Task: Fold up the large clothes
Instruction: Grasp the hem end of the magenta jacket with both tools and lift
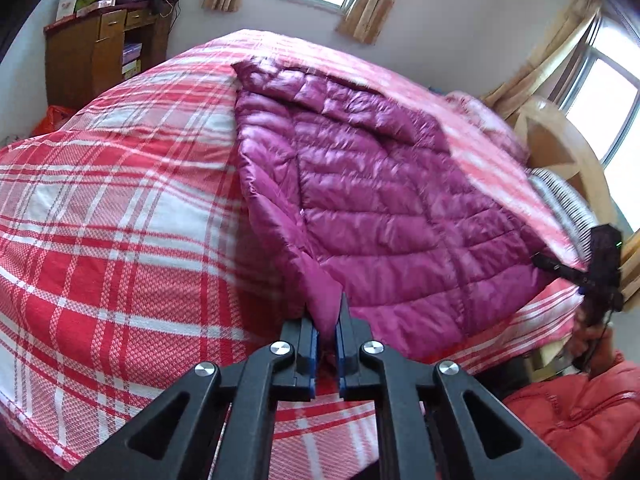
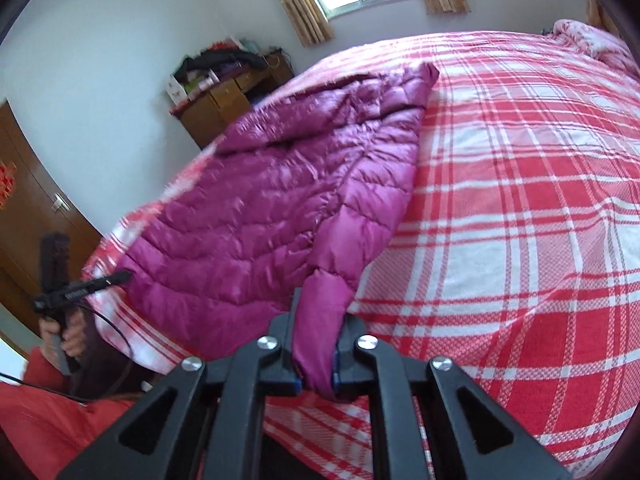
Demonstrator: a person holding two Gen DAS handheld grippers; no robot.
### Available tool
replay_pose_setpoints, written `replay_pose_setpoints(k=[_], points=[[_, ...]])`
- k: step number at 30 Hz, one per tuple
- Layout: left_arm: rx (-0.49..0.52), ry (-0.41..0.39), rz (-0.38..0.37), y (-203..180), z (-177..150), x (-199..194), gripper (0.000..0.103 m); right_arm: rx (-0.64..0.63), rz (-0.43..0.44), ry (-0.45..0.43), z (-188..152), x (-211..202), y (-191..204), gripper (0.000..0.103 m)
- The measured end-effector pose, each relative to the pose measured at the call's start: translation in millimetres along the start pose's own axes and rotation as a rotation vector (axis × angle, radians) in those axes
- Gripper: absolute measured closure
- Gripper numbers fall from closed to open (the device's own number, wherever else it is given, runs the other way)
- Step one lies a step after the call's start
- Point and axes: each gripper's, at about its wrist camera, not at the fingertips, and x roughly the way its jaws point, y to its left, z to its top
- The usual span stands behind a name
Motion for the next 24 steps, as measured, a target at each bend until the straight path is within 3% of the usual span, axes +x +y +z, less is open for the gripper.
replay_pose_setpoints(k=[6, 14, 16, 18, 24], points=[[-0.030, -0.121, -0.160, -10.1, 12.9, -42.3, 0.098, 0.034, 0.051, -0.087, 11.8, -34.0, 6.8, 0.092], [-0.013, -0.231, -0.281, -34.0, 30.8, -84.6, 0.098, 0.079, 0.156, -0.229, 36.4, -94.6, 14.6, 0.092], [-0.010, -0.265, -0.274, -39.6, 33.8, -96.1, 0.098, 0.085, 0.177, -0.280, 41.0, -110.0, 16.2, 0.092], [-0.035, -0.293, -0.220, -41.2, 42.3, -100.4, 0.098, 0.092, 0.181, -0.318, 45.9, -117.5, 15.4, 0.092], [-0.164, -0.301, -0.144, -30.8, 90.0, -79.9, 0.098, 0.139, 0.161, -0.344, 99.2, -99.1, -2.2, 0.092]])
